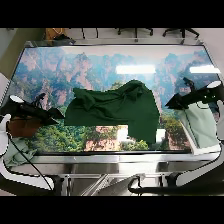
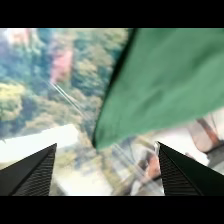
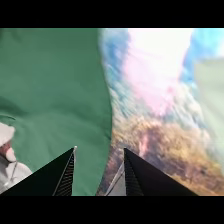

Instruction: Fold the shirts.

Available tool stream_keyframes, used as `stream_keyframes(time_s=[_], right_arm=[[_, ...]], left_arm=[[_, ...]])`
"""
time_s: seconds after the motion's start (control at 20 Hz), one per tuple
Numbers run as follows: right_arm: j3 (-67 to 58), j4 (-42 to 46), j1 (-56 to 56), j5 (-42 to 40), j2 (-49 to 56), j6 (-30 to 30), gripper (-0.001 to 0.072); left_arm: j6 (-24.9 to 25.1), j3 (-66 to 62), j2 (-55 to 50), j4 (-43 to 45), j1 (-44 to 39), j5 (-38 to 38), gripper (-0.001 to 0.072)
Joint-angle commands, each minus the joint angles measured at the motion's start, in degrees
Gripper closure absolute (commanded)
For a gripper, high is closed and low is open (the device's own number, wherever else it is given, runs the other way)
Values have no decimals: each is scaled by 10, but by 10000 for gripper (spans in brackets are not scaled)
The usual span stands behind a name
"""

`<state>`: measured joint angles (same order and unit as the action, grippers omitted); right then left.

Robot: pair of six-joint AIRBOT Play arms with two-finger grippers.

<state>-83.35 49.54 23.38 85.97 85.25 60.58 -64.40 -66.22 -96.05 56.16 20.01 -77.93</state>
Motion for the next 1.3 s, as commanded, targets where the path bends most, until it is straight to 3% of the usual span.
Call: stream_keyframes(time_s=[0.0,0.05,0.2,0.25,0.75,0.8,0.85,0.9,0.95,1.0,1.05,1.1,1.25], right_arm=[[45,2,-4,-23,-1,-10,348],[50,2,-8,-27,-1,-12,347],[63,2,-25,-36,1,-15,347],[66,2,-31,-38,2,-17,347],[69,0,-70,-73,30,-19,348],[69,-5,-72,-78,32,-19,349],[69,-12,-74,-80,34,-21,349],[69,-21,-78,-82,35,-21,351],[69,-29,-82,-82,35,-23,421],[69,-32,-85,-81,36,-23,547],[69,-38,-90,-79,35,-23,624],[69,-51,-94,-71,33,-28,689],[50,-128,-97,-40,-9,-52,690]], left_arm=[[43,52,4,-37,-17,109,10],[56,55,4,-56,-25,124,12],[81,55,4,-83,-55,143,265],[87,55,4,-76,-69,141,296],[88,55,4,-34,-64,117,300],[89,55,4,-33,-61,115,497],[89,55,4,-32,-61,116,593],[89,55,4,-32,-62,118,594],[89,55,4,-32,-63,122,595],[89,55,4,-32,-64,126,596],[89,55,4,-35,-65,125,689],[89,52,5,-39,-64,119,690],[89,-16,22,-90,-57,19,691]])
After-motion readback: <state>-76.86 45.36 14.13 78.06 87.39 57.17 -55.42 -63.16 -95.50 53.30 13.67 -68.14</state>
